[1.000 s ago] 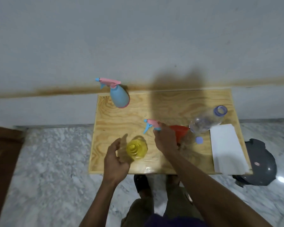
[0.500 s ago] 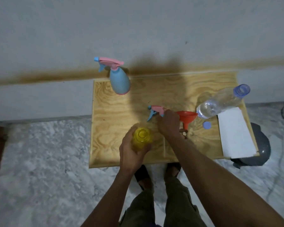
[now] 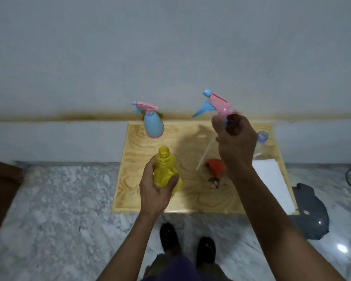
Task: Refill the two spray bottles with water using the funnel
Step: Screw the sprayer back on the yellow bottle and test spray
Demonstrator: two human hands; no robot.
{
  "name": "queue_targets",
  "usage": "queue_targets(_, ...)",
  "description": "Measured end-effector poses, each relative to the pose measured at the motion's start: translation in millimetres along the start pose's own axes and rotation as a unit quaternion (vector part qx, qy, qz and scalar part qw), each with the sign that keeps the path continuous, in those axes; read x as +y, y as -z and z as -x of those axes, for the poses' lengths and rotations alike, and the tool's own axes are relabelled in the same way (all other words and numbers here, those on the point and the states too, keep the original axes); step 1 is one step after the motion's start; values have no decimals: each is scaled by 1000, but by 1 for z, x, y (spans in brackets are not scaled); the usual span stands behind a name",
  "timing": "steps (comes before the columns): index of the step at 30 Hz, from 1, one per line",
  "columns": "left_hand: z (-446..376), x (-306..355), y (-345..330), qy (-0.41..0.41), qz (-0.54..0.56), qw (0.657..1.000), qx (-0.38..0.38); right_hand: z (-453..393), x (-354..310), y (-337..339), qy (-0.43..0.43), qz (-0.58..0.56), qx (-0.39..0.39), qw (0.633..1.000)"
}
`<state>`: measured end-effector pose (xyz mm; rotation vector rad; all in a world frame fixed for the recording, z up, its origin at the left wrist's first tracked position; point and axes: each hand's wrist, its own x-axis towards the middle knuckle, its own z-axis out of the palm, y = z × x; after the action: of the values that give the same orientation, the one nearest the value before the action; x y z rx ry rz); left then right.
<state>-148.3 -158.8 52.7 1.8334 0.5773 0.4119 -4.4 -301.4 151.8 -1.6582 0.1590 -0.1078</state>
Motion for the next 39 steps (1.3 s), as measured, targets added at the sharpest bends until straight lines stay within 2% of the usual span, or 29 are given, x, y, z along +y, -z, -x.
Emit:
queue_targets(3, 9, 21, -7, -16, 17, 1000, 17, 8, -48, 20, 33, -124, -12, 992)
queue_targets(7, 26, 47, -19, -61, 10, 998, 31, 20, -97, 44, 84, -215, -47, 972)
queue_targets(10, 40, 60, -29, -89, 2, 995, 45, 25, -114, 58, 86, -256, -78, 960)
queue_targets(18, 71, 74, -37, -124, -11, 991, 50, 34, -107, 73, 120, -203, -138, 962)
queue_targets(23, 72, 85, -37, -126, 14, 991, 50, 41, -89, 61, 95, -151, -230, 957)
queue_targets(27, 65, 96, -33, -144, 21, 988, 52, 51, -71, 48, 109, -78, -302, 944)
queue_targets(35, 50, 98, -5, -144, 39, 988, 51, 65, -60, 23, 31, -123, -322, 938)
queue_targets(39, 44, 94, 3, -144, 44, 987, 49, 70, -58, 13, -1, -147, -290, 946)
